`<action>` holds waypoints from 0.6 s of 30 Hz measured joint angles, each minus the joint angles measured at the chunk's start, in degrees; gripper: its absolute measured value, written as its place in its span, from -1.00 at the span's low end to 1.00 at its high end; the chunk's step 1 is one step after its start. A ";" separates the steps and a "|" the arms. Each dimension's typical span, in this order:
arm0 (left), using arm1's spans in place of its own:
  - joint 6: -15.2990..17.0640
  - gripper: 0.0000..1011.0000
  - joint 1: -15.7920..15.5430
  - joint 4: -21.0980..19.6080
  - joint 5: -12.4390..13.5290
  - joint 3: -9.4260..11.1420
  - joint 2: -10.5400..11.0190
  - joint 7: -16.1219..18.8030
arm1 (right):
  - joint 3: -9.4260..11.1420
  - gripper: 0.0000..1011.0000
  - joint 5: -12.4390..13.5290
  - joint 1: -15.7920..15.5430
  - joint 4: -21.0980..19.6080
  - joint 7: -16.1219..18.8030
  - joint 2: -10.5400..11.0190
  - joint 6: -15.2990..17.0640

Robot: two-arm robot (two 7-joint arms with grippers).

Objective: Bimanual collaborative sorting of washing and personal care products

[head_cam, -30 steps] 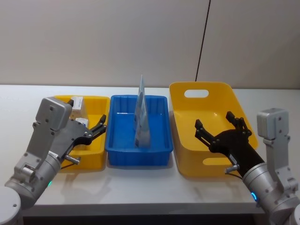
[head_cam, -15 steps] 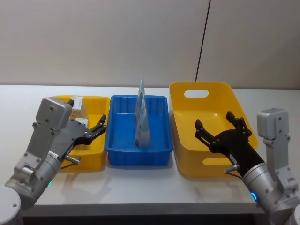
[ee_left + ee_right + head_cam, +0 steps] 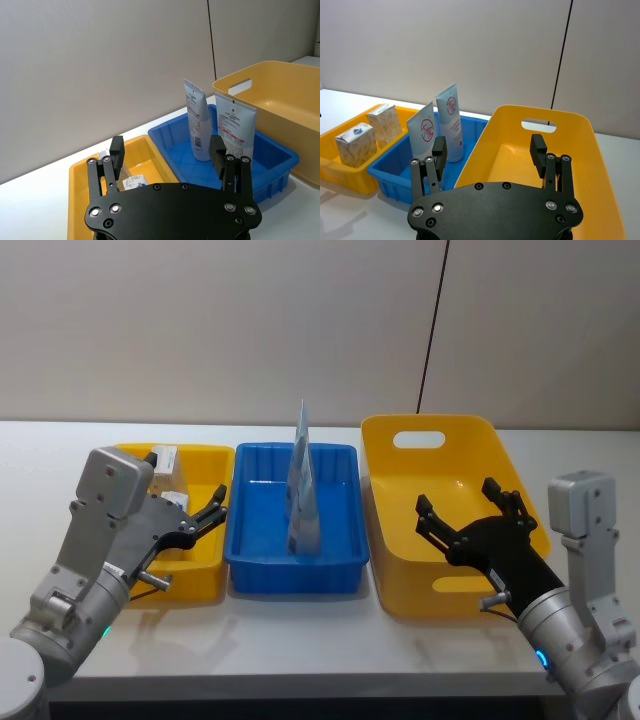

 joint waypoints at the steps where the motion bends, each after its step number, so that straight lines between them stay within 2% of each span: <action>1: 0.00 0.98 0.00 0.00 0.00 0.00 0.00 0.00 | 0.00 0.98 0.00 0.00 0.00 0.00 0.00 0.00; 18: 0.00 0.98 0.00 0.00 0.00 0.00 0.00 0.00 | 0.00 0.98 0.00 0.00 0.00 0.00 0.00 0.00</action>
